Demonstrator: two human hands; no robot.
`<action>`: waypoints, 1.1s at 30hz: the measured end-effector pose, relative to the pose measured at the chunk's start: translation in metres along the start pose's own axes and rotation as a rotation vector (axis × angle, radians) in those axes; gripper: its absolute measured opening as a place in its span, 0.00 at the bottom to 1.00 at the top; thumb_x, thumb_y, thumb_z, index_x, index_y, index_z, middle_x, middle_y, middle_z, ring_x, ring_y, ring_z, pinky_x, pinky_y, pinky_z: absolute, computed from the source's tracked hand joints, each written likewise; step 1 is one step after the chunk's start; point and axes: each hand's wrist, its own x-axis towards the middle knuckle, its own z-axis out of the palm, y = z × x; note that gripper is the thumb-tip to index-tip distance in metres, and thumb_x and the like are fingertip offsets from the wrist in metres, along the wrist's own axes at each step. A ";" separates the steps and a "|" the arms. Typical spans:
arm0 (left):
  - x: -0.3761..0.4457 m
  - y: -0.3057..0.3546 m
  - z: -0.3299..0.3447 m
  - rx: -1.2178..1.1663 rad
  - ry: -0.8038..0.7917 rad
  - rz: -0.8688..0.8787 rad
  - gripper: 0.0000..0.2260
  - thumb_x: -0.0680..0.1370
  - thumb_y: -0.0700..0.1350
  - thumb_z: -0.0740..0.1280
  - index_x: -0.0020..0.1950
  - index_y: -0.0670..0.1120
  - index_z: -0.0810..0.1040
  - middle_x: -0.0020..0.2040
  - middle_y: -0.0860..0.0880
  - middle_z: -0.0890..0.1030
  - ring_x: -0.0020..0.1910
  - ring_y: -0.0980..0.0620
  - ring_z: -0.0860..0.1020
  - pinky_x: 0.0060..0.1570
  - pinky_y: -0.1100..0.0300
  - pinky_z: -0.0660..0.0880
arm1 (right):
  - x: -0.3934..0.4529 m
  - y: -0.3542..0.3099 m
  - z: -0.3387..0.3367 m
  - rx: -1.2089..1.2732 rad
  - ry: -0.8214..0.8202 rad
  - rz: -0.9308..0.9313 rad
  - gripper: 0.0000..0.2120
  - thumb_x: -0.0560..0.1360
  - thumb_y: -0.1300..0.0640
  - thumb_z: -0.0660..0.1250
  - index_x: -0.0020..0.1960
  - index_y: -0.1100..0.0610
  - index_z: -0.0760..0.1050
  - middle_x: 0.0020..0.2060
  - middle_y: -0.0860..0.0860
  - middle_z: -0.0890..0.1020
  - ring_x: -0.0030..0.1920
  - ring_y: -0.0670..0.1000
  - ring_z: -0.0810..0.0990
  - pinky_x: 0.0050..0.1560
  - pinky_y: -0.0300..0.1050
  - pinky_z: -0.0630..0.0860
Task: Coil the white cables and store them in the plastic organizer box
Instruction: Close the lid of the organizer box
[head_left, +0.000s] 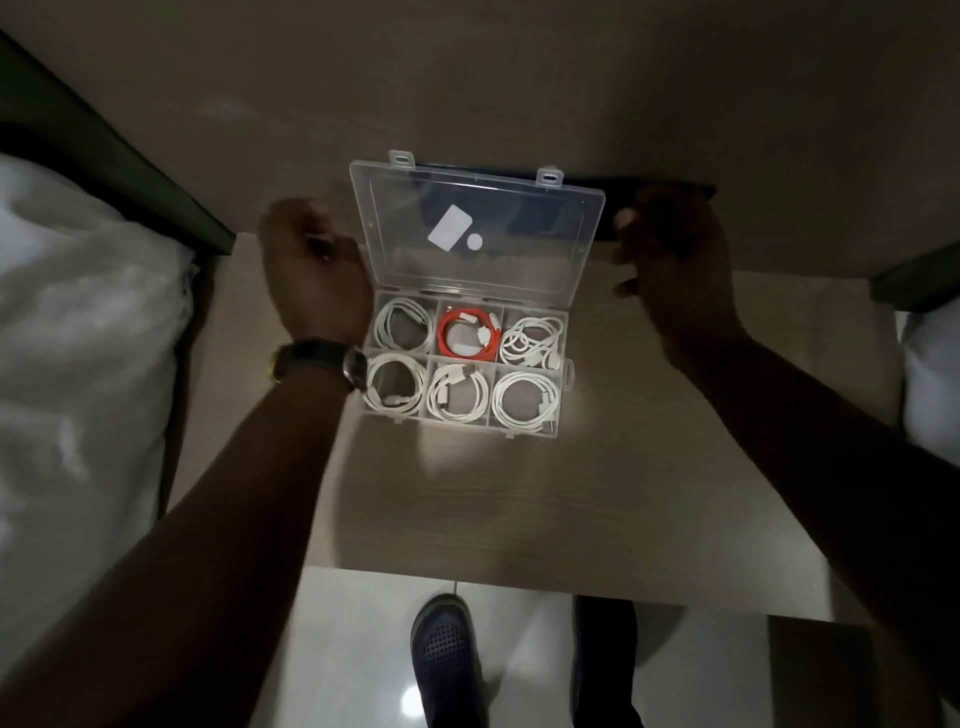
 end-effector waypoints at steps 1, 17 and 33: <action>0.013 -0.001 -0.004 -0.076 -0.015 -0.083 0.15 0.72 0.33 0.61 0.58 0.35 0.75 0.56 0.38 0.78 0.51 0.51 0.75 0.54 0.62 0.72 | 0.001 -0.006 0.001 0.085 -0.045 0.049 0.11 0.78 0.52 0.66 0.58 0.54 0.74 0.50 0.55 0.83 0.43 0.50 0.82 0.35 0.47 0.78; -0.071 -0.087 -0.075 0.026 -0.735 0.190 0.22 0.66 0.48 0.79 0.59 0.47 0.82 0.61 0.47 0.76 0.64 0.51 0.75 0.66 0.53 0.72 | -0.132 0.070 0.001 -0.604 -0.348 -0.329 0.15 0.68 0.49 0.76 0.53 0.52 0.82 0.58 0.49 0.78 0.61 0.52 0.75 0.57 0.45 0.76; -0.075 -0.121 -0.060 0.471 -0.635 0.719 0.18 0.75 0.49 0.70 0.63 0.46 0.76 0.61 0.41 0.78 0.64 0.38 0.73 0.60 0.47 0.74 | -0.138 0.107 0.057 -0.953 -0.144 -0.464 0.15 0.70 0.55 0.71 0.53 0.57 0.71 0.51 0.55 0.75 0.50 0.62 0.75 0.41 0.52 0.76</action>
